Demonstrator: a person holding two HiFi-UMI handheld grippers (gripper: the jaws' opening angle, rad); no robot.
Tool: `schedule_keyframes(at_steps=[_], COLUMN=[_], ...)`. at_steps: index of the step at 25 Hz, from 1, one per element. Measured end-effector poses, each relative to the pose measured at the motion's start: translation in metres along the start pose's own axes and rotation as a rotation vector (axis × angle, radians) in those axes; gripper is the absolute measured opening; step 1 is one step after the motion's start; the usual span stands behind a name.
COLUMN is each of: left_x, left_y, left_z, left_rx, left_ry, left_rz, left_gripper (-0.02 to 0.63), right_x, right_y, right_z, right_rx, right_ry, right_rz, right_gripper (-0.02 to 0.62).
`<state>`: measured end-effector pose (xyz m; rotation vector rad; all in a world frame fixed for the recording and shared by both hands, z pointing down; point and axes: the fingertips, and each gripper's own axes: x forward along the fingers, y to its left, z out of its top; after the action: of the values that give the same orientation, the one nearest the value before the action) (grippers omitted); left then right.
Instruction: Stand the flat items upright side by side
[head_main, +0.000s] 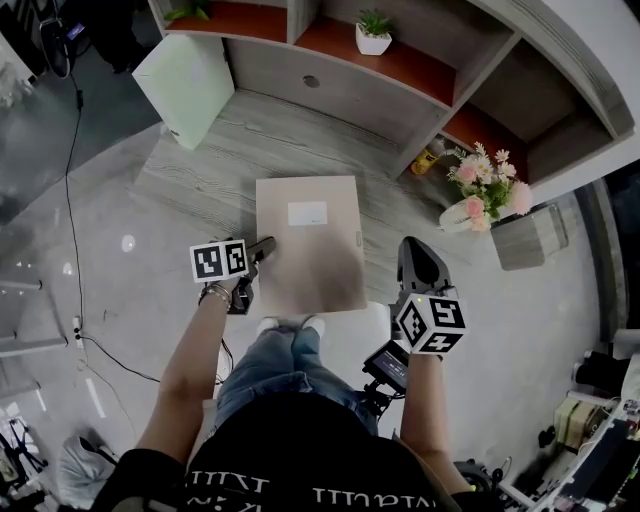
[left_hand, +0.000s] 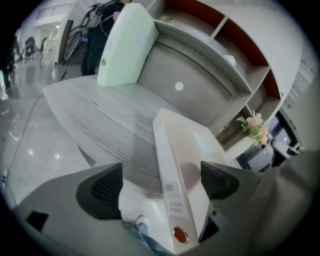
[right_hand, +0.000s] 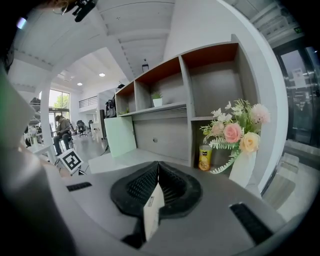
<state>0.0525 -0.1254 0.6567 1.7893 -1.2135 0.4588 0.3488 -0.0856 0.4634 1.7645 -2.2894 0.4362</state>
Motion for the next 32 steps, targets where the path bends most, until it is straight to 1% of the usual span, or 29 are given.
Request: schedule_keyframes(at_steps=[2, 3, 4, 6, 10, 12, 13, 15, 18, 20, 21, 22, 24, 26, 28, 32], left_x=[0.002, 0.003, 0.004, 0.004, 0.005, 0.009, 0.012, 0.019, 0.026, 0.027, 0.025, 0.023, 0.017, 0.01, 0.001, -0.016], left_y=[0.003, 0.004, 0.005, 0.003, -0.018, -0.025, -0.028, -0.033, -0.045, -0.054, -0.056, -0.057, -0.058, -0.057, -0.054, -0.049], left_z=[-0.006, -0.007, -0.008, -0.011, -0.037, -0.051, -0.055, -0.06, -0.069, -0.074, -0.073, -0.071, -0.063, -0.054, -0.04, 0.0], left_rx=[-0.116, -0.161, -0.187, -0.195, -0.23, -0.266, -0.296, -0.374, -0.487, -0.517, -0.514, -0.502, -0.463, -0.407, -0.325, -0.093], left_ry=[-0.008, -0.018, -0.027, -0.006, 0.121, 0.156, 0.164, 0.182, 0.244, 0.289, 0.297, 0.298, 0.299, 0.311, 0.325, 0.353], left_rz=[-0.076, -0.103, -0.119, -0.132, -0.195, -0.232, -0.257, -0.33, -0.485, -0.573, -0.591, -0.588, -0.551, -0.505, -0.453, -0.336], left_gripper=[0.488, 0.488, 0.488, 0.488, 0.488, 0.488, 0.488, 0.488, 0.486, 0.48, 0.439, 0.4, 0.386, 0.376, 0.37, 0.365], right_x=[0.003, 0.004, 0.005, 0.006, 0.006, 0.007, 0.008, 0.009, 0.011, 0.012, 0.013, 0.013, 0.014, 0.015, 0.015, 0.02], right_y=[0.007, 0.01, 0.013, 0.017, 0.027, 0.033, 0.035, 0.039, 0.044, 0.05, 0.052, 0.055, 0.058, 0.058, 0.059, 0.061], right_z=[-0.001, -0.001, -0.002, -0.005, -0.01, -0.011, -0.011, -0.01, -0.012, -0.013, -0.013, -0.013, -0.012, -0.01, -0.007, 0.007], right_rx=[-0.003, -0.005, -0.006, -0.008, -0.007, -0.013, -0.016, -0.02, -0.029, -0.034, -0.035, -0.036, -0.037, -0.038, -0.037, -0.034], right_ry=[0.009, 0.013, 0.018, 0.029, 0.046, 0.053, 0.056, 0.06, 0.074, 0.082, 0.085, 0.086, 0.085, 0.081, 0.07, 0.043], right_rz=[0.002, 0.004, 0.005, 0.003, -0.001, 0.001, 0.003, 0.006, 0.013, 0.019, 0.022, 0.026, 0.03, 0.031, 0.032, 0.044], right_gripper=[0.015, 0.015, 0.015, 0.015, 0.015, 0.015, 0.015, 0.015, 0.015, 0.015, 0.015, 0.015, 0.015, 0.015, 0.015, 0.015])
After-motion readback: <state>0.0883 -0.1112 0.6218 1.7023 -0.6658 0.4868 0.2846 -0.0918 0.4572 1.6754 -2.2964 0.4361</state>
